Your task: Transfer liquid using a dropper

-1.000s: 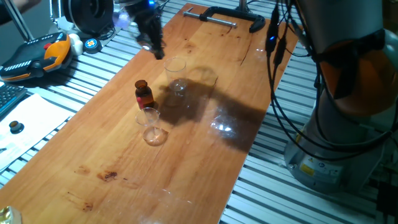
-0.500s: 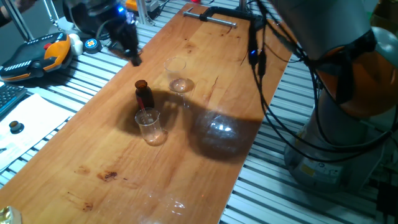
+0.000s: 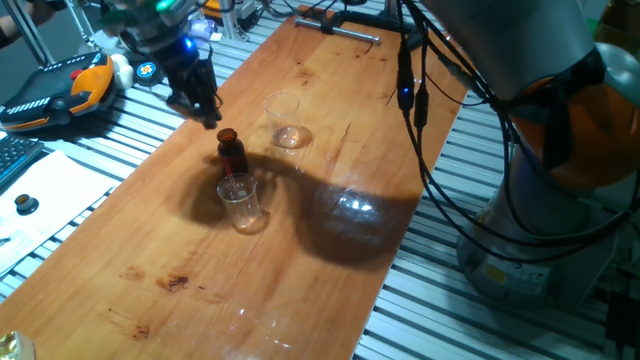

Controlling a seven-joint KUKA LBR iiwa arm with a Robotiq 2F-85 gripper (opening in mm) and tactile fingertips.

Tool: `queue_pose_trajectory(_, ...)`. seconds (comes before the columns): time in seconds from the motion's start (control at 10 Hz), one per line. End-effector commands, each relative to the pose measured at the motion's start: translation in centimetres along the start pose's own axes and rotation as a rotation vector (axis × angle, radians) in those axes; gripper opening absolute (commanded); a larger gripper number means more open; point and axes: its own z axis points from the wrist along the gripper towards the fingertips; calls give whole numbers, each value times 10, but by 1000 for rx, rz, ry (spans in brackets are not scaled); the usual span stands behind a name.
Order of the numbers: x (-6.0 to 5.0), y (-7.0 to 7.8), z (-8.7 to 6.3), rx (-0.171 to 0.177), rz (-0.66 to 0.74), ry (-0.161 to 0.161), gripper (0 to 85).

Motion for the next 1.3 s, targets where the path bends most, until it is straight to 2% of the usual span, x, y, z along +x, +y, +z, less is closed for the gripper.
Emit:
queue_pose_trajectory(0.0, -3, 0, 5, -6, -2, -5, 303)
queue_pose_trajectory(0.2, -7, 3, 16, -17, 1, -11, 353)
queue_pose_trajectory(0.5, -2, 12, 30, -13, 1, -16, 383)
queue_pose_trajectory(0.6, -1, 17, 35, -23, 0, -11, 387)
queue_pose_trajectory(0.9, 5, 27, 48, -26, 2, -18, 403)
queue_pose_trajectory(1.2, 7, 33, 63, -35, 4, -35, 413)
